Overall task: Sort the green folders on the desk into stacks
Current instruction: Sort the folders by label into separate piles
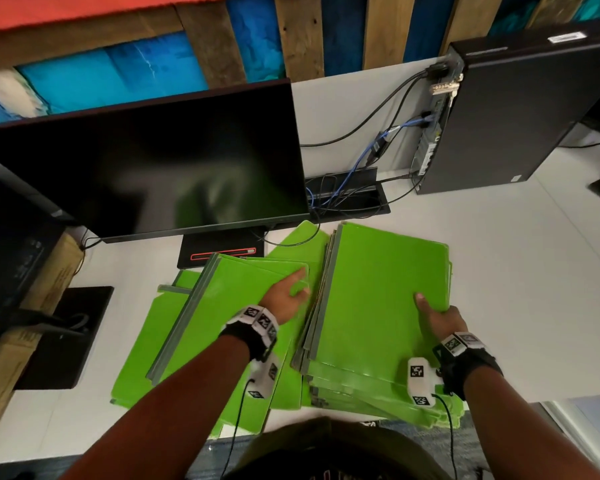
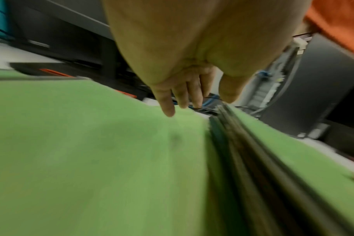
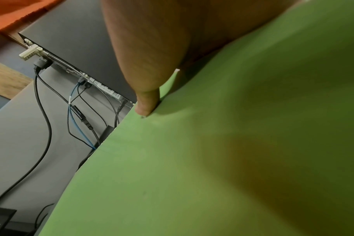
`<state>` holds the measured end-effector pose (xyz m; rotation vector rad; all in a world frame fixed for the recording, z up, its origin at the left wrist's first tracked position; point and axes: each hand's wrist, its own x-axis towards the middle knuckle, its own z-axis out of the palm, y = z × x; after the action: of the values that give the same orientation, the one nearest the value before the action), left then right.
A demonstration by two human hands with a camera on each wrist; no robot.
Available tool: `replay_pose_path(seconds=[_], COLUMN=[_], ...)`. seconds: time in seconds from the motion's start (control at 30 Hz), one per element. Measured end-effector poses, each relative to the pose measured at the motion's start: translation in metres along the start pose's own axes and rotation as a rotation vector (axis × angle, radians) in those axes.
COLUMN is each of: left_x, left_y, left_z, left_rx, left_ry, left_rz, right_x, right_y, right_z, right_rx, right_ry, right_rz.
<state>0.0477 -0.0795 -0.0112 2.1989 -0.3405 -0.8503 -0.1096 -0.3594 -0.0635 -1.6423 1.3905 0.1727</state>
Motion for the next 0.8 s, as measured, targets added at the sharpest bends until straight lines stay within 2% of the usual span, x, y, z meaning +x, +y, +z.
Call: replay_pose_path(seconds=[0.1, 0.17, 0.23, 0.3, 0.43, 0.53, 0.7, 0.8], left_x=[-0.009, -0.02, -0.036, -0.05, -0.06, -0.062, -0.066, -0.067], left_y=[-0.043, -0.085, -0.121, -0.147, -0.172, -0.171, -0.167, -0.165], left_z=[-0.043, -0.071, -0.091, -0.101, -0.107, -0.104, -0.101, -0.101], left_rx=[0.162, 0.323, 0.397, 0.359, 0.375, 0.412, 0.346, 0.355], left_ry=[0.278, 0.414, 0.441, 0.427, 0.439, 0.476, 0.484, 0.491], left_rz=[-0.162, -0.332, -0.541, -0.671, -0.61, -0.581, -0.597, -0.539], right_x=[-0.001, -0.002, -0.002, 0.001, 0.003, 0.004, 0.009, 0.01], right_y=[0.0, 0.0, 0.0, 0.002, 0.001, 0.001, 0.003, 0.003], right_z=[0.001, 0.001, 0.002, 0.003, 0.004, 0.004, 0.004, 0.004], right_rx=[0.003, 0.01, 0.014, 0.016, -0.008, -0.019, -0.052, -0.068], right_ry=[0.012, 0.014, 0.013, 0.015, 0.02, 0.016, 0.014, 0.02], right_rz=[0.008, 0.01, 0.006, 0.008, 0.012, 0.007, 0.002, -0.006])
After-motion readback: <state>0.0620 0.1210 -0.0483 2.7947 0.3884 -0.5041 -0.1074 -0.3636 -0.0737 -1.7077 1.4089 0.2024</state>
